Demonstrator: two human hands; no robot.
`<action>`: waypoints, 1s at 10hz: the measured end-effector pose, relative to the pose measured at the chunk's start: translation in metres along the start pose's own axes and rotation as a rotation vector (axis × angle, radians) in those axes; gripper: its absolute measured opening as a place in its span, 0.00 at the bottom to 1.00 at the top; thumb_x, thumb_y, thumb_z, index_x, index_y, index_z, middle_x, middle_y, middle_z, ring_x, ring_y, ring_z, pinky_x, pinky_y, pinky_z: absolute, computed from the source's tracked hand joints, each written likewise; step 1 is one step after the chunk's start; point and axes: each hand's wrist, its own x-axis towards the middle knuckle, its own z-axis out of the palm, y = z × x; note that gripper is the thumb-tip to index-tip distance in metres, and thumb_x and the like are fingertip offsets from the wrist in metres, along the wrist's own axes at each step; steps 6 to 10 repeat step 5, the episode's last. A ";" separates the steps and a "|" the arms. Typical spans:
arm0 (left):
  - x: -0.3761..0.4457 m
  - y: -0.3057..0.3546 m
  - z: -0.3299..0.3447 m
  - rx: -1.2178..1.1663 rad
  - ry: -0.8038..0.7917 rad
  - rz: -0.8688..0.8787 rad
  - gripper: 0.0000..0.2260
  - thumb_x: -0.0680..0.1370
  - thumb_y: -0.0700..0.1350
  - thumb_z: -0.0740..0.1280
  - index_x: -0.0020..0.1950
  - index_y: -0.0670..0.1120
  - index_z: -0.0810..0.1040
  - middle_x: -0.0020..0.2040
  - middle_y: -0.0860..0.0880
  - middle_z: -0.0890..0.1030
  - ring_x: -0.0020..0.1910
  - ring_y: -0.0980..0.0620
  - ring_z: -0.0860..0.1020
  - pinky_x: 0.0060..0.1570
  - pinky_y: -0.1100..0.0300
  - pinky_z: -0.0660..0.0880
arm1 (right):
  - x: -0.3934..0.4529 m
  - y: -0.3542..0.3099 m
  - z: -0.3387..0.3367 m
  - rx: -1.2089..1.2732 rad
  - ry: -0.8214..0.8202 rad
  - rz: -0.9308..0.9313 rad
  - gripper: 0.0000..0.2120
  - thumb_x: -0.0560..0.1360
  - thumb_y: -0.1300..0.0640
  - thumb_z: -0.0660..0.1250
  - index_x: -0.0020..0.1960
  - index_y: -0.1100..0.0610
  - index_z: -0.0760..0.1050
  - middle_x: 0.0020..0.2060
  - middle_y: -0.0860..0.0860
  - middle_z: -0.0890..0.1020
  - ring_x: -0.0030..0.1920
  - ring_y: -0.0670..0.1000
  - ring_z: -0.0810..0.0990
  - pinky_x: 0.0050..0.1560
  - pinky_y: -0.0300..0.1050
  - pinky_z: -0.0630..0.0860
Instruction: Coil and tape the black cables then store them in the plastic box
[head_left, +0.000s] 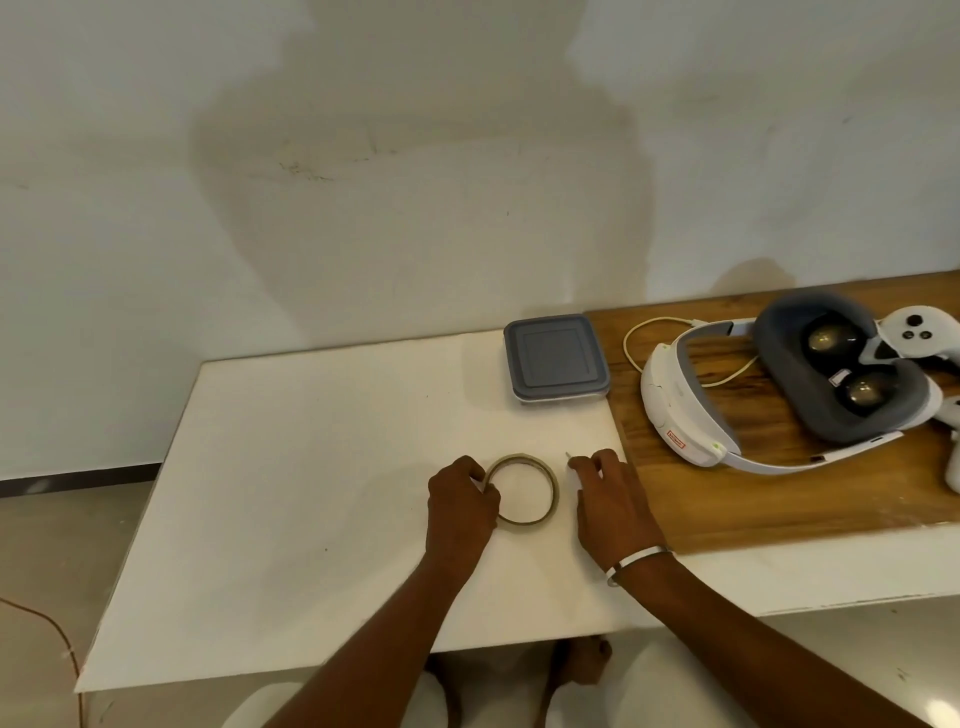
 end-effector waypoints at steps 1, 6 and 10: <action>-0.001 0.001 0.005 0.001 -0.006 0.002 0.03 0.73 0.36 0.68 0.43 0.43 0.76 0.35 0.41 0.82 0.34 0.46 0.81 0.34 0.61 0.76 | 0.005 0.006 -0.003 -0.013 -0.008 0.061 0.23 0.76 0.61 0.62 0.70 0.56 0.63 0.64 0.56 0.68 0.56 0.54 0.74 0.56 0.44 0.74; -0.007 0.009 0.013 0.004 -0.021 0.022 0.09 0.78 0.47 0.67 0.54 0.43 0.75 0.42 0.44 0.82 0.30 0.53 0.81 0.33 0.70 0.75 | 0.013 0.007 -0.008 -0.204 0.016 0.002 0.20 0.79 0.56 0.58 0.69 0.59 0.62 0.67 0.57 0.66 0.64 0.54 0.70 0.62 0.43 0.68; -0.007 0.009 0.013 0.004 -0.021 0.022 0.09 0.78 0.47 0.67 0.54 0.43 0.75 0.42 0.44 0.82 0.30 0.53 0.81 0.33 0.70 0.75 | 0.013 0.007 -0.008 -0.204 0.016 0.002 0.20 0.79 0.56 0.58 0.69 0.59 0.62 0.67 0.57 0.66 0.64 0.54 0.70 0.62 0.43 0.68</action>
